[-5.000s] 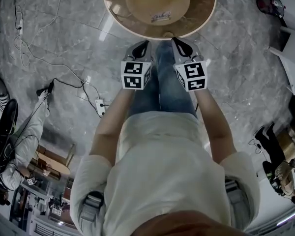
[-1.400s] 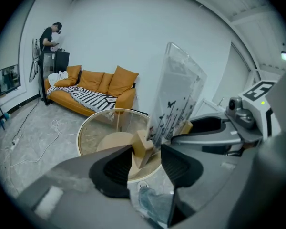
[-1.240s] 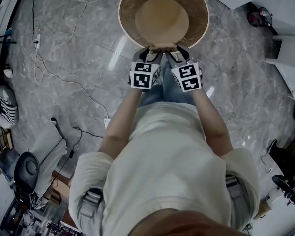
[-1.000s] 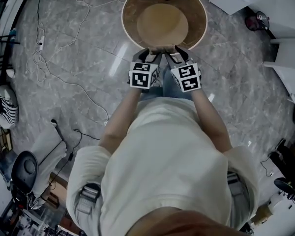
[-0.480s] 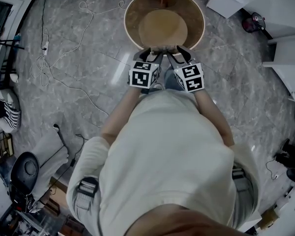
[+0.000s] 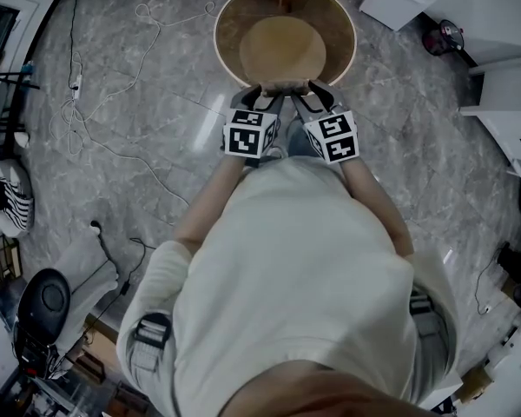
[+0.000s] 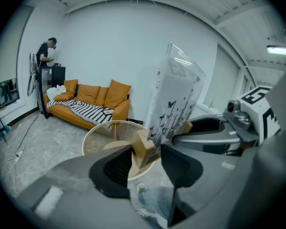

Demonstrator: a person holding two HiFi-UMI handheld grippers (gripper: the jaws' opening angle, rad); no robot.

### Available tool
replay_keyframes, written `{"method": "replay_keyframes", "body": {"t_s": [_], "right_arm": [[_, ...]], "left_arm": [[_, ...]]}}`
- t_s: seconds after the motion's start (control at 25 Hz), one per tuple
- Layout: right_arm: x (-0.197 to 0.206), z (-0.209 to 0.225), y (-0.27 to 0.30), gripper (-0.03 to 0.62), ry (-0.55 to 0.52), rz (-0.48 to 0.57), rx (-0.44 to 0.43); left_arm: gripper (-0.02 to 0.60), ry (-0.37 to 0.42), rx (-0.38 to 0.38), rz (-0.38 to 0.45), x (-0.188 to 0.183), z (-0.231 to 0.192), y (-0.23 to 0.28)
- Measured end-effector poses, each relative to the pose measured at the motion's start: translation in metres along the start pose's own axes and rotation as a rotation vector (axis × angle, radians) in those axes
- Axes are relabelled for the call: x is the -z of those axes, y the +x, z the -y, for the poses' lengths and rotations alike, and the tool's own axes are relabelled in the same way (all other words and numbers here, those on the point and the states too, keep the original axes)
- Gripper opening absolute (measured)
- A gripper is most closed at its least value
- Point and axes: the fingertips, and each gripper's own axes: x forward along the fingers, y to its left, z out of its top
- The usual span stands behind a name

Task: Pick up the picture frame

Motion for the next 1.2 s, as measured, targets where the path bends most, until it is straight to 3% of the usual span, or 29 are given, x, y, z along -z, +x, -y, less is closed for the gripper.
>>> {"method": "replay_keyframes", "body": {"t_s": [1.2], "right_arm": [[-0.0040, -0.0035, -0.0018, 0.152, -0.039, 0.004, 0.011]], "left_arm": [[0.190, -0.018, 0.003, 0.011, -0.0005, -0.0021, -0.0035]]}}
